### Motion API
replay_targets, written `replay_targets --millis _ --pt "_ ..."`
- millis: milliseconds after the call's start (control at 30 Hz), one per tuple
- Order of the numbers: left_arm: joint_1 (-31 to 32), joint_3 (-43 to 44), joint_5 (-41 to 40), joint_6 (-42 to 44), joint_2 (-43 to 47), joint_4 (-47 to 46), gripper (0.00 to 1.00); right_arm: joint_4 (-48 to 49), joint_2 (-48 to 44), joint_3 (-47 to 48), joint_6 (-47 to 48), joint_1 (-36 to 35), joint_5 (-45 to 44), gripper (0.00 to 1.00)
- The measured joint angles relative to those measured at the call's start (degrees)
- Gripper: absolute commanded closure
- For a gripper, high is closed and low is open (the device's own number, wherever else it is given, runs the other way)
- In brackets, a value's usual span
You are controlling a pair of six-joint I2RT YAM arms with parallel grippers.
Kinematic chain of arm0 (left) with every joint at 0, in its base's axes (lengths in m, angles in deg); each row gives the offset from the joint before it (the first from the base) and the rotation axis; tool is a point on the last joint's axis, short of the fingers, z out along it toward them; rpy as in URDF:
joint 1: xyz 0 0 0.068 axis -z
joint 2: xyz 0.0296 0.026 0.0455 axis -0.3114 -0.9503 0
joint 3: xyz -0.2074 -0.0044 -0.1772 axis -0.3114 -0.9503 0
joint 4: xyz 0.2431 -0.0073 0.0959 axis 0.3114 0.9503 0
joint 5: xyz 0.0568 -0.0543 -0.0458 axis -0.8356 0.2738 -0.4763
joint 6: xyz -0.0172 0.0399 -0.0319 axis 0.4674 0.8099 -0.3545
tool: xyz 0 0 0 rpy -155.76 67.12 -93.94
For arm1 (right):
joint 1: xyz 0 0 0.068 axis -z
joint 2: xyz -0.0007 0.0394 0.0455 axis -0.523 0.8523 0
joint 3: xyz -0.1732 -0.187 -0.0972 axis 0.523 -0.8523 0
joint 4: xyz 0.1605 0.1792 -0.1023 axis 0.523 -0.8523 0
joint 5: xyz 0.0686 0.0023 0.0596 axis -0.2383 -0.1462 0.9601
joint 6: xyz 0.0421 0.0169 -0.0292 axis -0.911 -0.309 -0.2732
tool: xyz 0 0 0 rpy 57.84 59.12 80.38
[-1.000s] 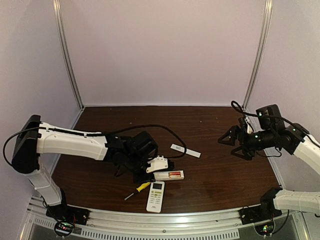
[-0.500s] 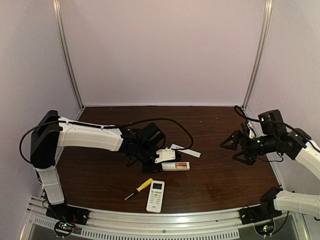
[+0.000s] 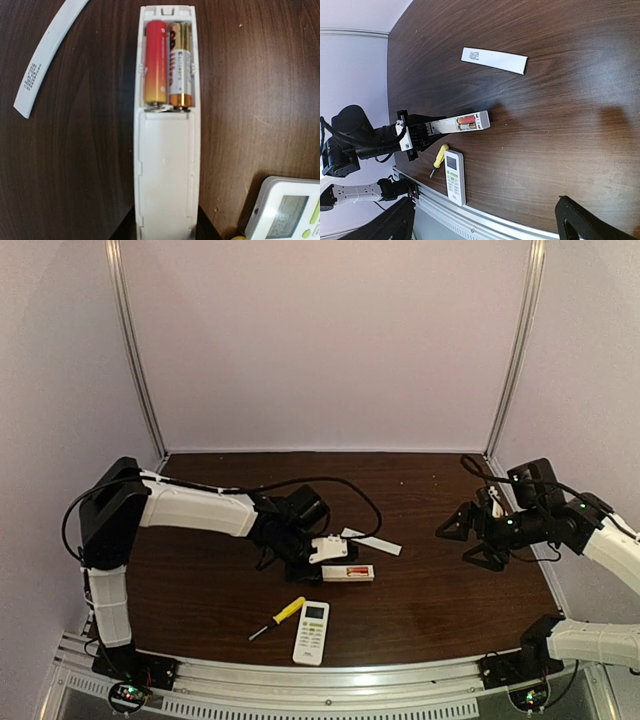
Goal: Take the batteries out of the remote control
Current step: Place the remote control without the battery cover at the center of the board.
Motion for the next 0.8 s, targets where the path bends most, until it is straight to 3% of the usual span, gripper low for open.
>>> replay_targets --millis 200,300,333,367,633,800 --pt "0.0 0.0 1.3 -0.8 -1.9 -0.4 0.65 1.5 2.0 0.0 0.0 0.0 0.0 0.00" --pt "0.0 0.0 1.6 -1.5 -1.9 -0.6 0.45 2.2 3.3 0.0 0.0 0.0 0.0 0.00" --pt "0.0 0.0 1.8 -1.9 -1.9 -0.7 0.36 2.3 3.7 0.0 0.0 0.0 0.0 0.00" --pt "-0.1 0.1 1.9 -1.9 -1.9 -0.9 0.06 2.4 4.0 0.0 0.0 0.0 0.0 0.00" --pt "-0.5 0.7 0.5 -3.6 -1.0 -1.6 0.03 3.3 6.1 1.6 0.1 0.0 0.0 0.00" --pt "-0.8 1.1 -2.9 -5.5 4.8 -2.0 0.03 3.5 6.5 2.3 0.5 0.0 -0.2 0.00"
